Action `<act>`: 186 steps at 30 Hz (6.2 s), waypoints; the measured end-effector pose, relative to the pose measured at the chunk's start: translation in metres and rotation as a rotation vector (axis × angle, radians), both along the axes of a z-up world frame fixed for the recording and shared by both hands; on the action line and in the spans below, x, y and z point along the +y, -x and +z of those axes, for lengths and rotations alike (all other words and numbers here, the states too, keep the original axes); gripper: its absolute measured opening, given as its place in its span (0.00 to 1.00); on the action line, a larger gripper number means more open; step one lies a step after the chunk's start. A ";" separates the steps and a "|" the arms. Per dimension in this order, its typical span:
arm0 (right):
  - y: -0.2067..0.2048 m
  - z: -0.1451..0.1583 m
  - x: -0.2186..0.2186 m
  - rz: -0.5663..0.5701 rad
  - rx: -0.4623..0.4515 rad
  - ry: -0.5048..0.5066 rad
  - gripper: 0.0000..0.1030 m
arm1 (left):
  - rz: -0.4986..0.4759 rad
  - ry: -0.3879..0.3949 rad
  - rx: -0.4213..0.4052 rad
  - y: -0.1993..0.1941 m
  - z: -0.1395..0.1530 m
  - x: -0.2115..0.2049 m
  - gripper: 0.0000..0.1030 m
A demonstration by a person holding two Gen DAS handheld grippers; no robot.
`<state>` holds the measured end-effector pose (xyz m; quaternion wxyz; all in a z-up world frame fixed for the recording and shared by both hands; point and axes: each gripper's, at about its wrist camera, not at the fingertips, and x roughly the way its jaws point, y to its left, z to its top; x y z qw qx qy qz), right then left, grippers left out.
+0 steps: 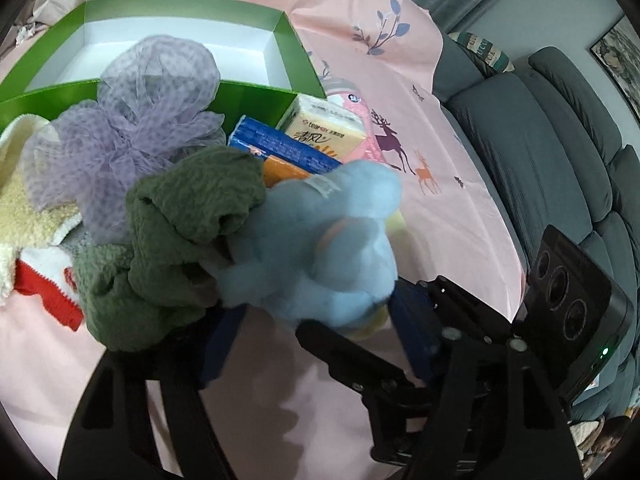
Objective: Organize soft objects
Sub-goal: 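Reach the right gripper to the light blue plush toy and grasp it, then carry the blue plush toy into the green box and open the right gripper, then grasp the green cloth with the right gripper and lift it, then lower the green cloth into the box beside the plush and release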
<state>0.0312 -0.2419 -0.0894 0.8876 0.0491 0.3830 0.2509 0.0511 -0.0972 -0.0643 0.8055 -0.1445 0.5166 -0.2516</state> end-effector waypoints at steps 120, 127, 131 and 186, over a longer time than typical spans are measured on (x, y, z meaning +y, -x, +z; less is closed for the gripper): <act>-0.005 -0.022 0.065 0.086 0.011 0.101 0.14 | 0.036 0.054 -0.047 0.027 -0.024 0.079 0.12; 0.024 0.007 0.065 0.124 -0.022 0.119 0.14 | -0.009 0.084 -0.095 0.057 0.007 0.083 0.12; 0.043 0.029 0.061 0.147 -0.088 0.111 0.14 | -0.031 0.102 -0.168 0.073 0.035 0.083 0.11; -0.081 0.063 0.077 -0.009 -0.143 0.169 0.59 | 0.242 -0.220 -0.169 -0.082 0.058 0.145 0.99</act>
